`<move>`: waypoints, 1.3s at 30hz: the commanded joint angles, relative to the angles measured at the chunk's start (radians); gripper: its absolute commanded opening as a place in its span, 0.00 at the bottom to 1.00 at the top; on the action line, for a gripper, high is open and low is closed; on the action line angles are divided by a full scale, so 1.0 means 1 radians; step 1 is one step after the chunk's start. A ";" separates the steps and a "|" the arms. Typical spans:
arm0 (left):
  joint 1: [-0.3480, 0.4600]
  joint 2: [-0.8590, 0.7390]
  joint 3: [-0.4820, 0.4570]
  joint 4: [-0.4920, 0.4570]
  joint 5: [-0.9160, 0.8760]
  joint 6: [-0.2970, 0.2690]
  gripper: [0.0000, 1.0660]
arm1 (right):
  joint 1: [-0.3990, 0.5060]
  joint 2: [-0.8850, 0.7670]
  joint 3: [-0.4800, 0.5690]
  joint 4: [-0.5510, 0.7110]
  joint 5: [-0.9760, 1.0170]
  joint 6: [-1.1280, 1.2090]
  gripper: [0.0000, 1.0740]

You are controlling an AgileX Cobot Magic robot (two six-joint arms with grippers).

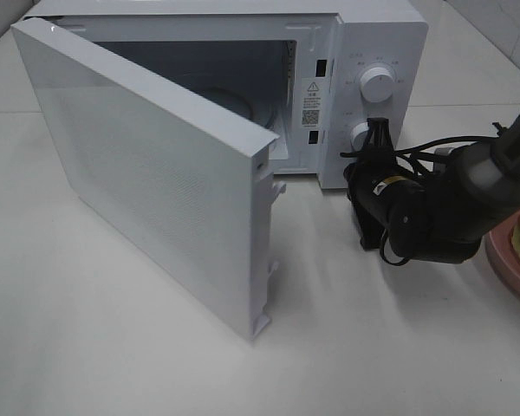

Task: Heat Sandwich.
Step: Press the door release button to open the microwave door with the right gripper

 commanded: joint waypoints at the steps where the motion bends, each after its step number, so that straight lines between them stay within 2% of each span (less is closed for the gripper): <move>1: -0.004 -0.029 0.002 -0.001 -0.003 -0.005 0.95 | -0.036 0.004 -0.095 -0.027 -0.194 -0.016 0.00; 24: -0.004 -0.029 0.002 -0.001 -0.003 -0.005 0.95 | -0.036 -0.076 -0.087 -0.062 0.098 -0.093 0.00; 39: -0.004 -0.029 0.002 -0.001 -0.003 -0.005 0.95 | -0.033 -0.178 0.093 -0.122 0.212 -0.102 0.00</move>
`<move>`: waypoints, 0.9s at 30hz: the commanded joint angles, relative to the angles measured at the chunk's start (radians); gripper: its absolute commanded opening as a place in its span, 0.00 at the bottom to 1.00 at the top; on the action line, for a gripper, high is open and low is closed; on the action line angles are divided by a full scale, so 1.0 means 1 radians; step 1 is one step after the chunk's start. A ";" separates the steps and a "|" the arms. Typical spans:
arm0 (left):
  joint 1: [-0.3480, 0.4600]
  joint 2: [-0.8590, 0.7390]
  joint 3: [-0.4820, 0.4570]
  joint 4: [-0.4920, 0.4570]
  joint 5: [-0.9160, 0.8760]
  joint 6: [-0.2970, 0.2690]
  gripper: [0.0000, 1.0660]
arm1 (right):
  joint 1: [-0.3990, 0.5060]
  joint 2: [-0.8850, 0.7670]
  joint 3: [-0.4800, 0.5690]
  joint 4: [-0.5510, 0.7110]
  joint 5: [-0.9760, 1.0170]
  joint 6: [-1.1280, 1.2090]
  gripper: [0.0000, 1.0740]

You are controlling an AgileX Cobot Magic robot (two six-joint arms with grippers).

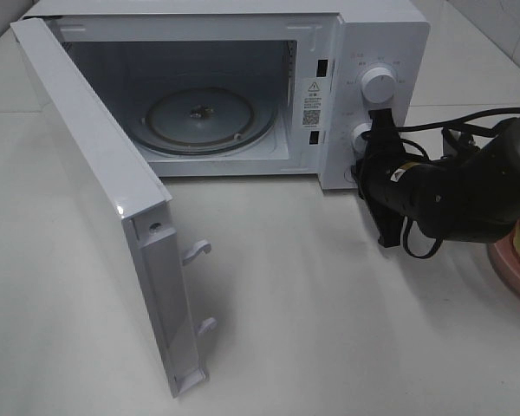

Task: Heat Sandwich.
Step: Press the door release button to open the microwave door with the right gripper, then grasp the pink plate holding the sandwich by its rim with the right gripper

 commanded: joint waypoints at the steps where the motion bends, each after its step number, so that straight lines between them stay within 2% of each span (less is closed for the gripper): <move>1: -0.004 -0.029 0.002 -0.001 -0.003 -0.005 0.95 | -0.004 -0.033 0.027 -0.038 0.035 -0.024 0.00; 14: -0.004 -0.029 0.002 -0.001 -0.003 -0.005 0.95 | -0.004 -0.194 0.115 -0.038 0.203 -0.205 0.01; 18: -0.004 -0.029 0.002 -0.001 -0.003 -0.005 0.95 | -0.004 -0.254 0.125 -0.040 0.355 -0.346 0.01; 21: -0.004 -0.029 0.002 -0.001 -0.003 -0.005 0.95 | -0.004 -0.292 0.125 -0.040 0.514 -0.534 0.02; 27: -0.004 -0.029 0.002 -0.001 -0.003 -0.005 0.95 | -0.004 -0.327 0.124 -0.040 0.685 -0.726 0.03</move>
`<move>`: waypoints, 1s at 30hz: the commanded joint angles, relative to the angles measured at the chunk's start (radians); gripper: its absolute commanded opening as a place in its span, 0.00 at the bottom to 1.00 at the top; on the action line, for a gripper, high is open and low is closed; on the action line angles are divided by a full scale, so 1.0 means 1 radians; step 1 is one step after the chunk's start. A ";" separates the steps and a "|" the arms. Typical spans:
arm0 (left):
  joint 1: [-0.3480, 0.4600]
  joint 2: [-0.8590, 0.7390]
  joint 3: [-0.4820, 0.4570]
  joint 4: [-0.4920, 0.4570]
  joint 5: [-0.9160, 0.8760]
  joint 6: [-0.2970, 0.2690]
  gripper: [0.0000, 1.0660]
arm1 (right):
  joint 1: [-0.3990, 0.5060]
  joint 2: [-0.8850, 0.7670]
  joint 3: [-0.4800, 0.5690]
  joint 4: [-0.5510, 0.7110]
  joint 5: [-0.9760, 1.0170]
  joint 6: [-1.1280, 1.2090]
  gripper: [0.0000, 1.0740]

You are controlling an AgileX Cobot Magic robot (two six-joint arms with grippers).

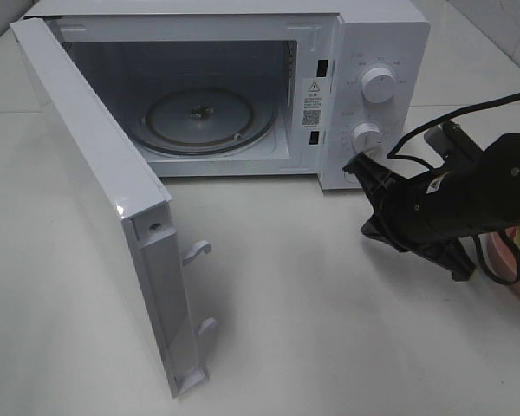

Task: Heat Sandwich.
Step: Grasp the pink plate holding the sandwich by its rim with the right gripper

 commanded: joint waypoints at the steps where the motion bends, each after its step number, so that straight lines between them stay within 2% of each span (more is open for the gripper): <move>1: -0.004 -0.029 0.002 -0.001 -0.003 -0.005 0.95 | -0.004 -0.032 0.000 -0.010 0.124 -0.163 0.03; 3: -0.004 -0.029 0.002 -0.001 -0.003 -0.005 0.95 | -0.004 -0.051 0.000 -0.010 0.214 -0.282 0.04; 10: -0.004 -0.029 0.002 -0.001 -0.003 -0.005 0.95 | -0.004 -0.098 0.000 -0.014 0.354 -0.469 0.06; 14: -0.004 -0.029 0.002 -0.001 -0.003 -0.005 0.95 | -0.004 -0.153 0.000 -0.078 0.486 -0.646 0.07; 25: -0.004 -0.029 0.002 -0.001 -0.003 -0.005 0.95 | -0.029 -0.268 -0.036 -0.231 0.776 -0.764 0.10; 30: -0.004 -0.029 0.002 -0.001 -0.003 -0.005 0.95 | -0.105 -0.279 -0.099 -0.313 0.949 -0.792 0.13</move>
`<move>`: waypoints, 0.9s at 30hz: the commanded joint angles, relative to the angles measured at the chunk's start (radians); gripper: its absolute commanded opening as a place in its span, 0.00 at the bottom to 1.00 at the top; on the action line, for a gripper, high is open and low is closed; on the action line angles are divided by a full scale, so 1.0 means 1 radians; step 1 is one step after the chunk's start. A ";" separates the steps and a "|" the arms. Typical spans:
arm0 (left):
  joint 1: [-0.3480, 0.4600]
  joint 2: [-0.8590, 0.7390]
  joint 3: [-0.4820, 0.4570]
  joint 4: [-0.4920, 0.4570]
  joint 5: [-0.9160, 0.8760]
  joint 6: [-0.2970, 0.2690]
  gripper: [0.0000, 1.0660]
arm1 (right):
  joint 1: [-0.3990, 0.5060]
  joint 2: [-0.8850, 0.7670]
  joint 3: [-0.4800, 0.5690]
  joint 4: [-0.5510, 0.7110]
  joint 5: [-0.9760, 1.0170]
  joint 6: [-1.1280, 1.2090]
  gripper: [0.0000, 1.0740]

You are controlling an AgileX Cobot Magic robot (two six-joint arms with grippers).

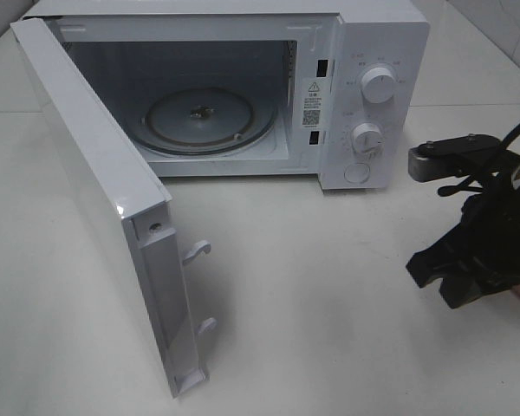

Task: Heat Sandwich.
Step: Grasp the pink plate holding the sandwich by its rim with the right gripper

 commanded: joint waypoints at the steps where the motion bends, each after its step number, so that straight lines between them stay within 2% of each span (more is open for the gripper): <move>1: -0.004 -0.029 0.002 -0.001 -0.003 -0.005 0.95 | -0.043 -0.005 -0.032 -0.060 0.091 -0.021 0.14; 4: -0.004 -0.029 0.002 -0.001 -0.003 -0.005 0.95 | -0.068 -0.005 -0.047 -0.084 0.113 -0.021 0.16; 7: -0.004 -0.029 0.002 -0.001 -0.003 -0.005 0.95 | -0.125 -0.005 -0.079 -0.111 0.125 -0.020 0.25; 8: -0.004 -0.029 0.002 -0.001 -0.003 -0.005 0.95 | -0.149 -0.005 -0.092 -0.122 0.124 -0.020 0.32; 10: -0.004 -0.029 0.002 -0.001 -0.003 -0.005 0.95 | -0.156 -0.005 -0.098 -0.130 0.124 -0.020 0.36; 12: -0.004 -0.029 0.002 -0.001 -0.003 -0.005 0.95 | -0.171 -0.005 -0.109 -0.152 0.125 -0.018 0.46; 13: -0.004 -0.029 0.002 -0.001 -0.003 -0.005 0.95 | -0.184 -0.004 -0.116 -0.175 0.120 -0.015 0.57; 14: -0.004 -0.029 0.002 -0.001 -0.003 -0.005 0.95 | -0.184 -0.004 -0.116 -0.175 0.120 -0.015 0.57; 17: -0.004 -0.029 0.002 -0.001 -0.003 -0.005 0.95 | -0.211 -0.002 -0.116 -0.200 0.084 -0.013 0.74; 18: -0.004 -0.029 0.002 -0.001 -0.003 -0.005 0.95 | -0.212 -0.002 -0.116 -0.212 0.071 -0.013 0.84; 22: -0.004 -0.029 0.002 -0.001 -0.003 -0.005 0.95 | -0.212 -0.002 -0.116 -0.240 0.033 -0.007 0.90; 27: -0.004 -0.029 0.002 -0.001 -0.003 -0.005 0.95 | -0.212 0.028 -0.115 -0.276 0.027 0.026 0.89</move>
